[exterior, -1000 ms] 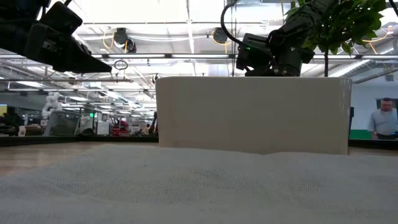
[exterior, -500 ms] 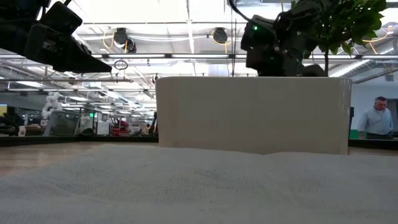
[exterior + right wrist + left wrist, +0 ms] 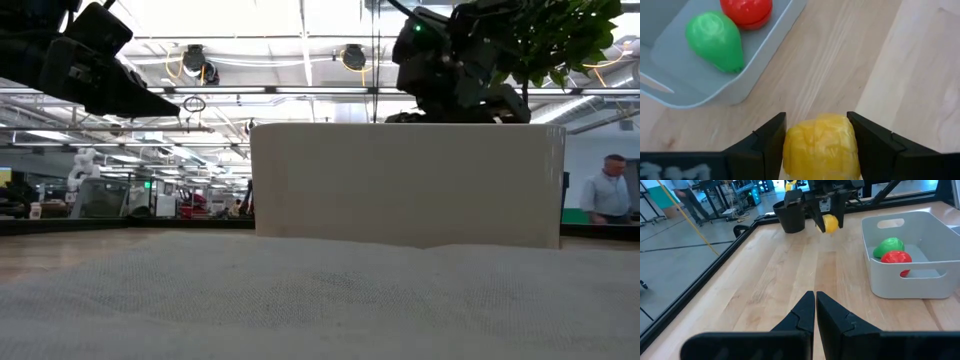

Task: Pick and placing Produce into tupperware
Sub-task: Put the yellow pineapple into the gray bin

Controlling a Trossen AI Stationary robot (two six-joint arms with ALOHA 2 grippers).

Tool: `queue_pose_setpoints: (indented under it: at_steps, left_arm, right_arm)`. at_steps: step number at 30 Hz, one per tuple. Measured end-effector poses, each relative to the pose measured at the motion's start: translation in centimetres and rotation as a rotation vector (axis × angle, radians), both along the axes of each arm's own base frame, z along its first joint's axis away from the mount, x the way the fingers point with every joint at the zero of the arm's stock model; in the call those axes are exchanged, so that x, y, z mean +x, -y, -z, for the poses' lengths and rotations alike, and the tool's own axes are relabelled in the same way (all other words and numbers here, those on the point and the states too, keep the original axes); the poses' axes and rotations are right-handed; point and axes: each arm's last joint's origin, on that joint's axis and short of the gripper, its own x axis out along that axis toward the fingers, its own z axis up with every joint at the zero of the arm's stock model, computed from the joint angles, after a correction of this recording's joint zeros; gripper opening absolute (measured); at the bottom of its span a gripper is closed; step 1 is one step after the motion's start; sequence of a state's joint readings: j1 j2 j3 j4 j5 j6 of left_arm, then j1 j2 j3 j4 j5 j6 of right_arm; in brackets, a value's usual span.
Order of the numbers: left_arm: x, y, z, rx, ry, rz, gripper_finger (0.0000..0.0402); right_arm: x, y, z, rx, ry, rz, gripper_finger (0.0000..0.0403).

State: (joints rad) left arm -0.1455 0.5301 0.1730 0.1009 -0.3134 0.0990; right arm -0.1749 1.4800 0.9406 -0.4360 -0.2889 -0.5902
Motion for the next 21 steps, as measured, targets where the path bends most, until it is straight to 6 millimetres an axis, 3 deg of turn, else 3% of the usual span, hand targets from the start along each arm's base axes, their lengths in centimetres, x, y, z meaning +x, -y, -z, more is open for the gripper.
queue_pose_setpoints:
  at_steps: [9, 21]
  left_arm:
    - [0.0, 0.0, 0.0, 0.0, 0.0, 0.0, 0.0021]
    - [0.0, 0.0, 0.0, -0.004, 0.0, -0.001, 0.0021]
  right_arm:
    - [0.2, -0.8, -0.1, 0.001, 0.006, -0.026, 0.0186]
    - [1.7, -3.0, -2.5, 0.009, 0.078, -0.086, 0.0186]
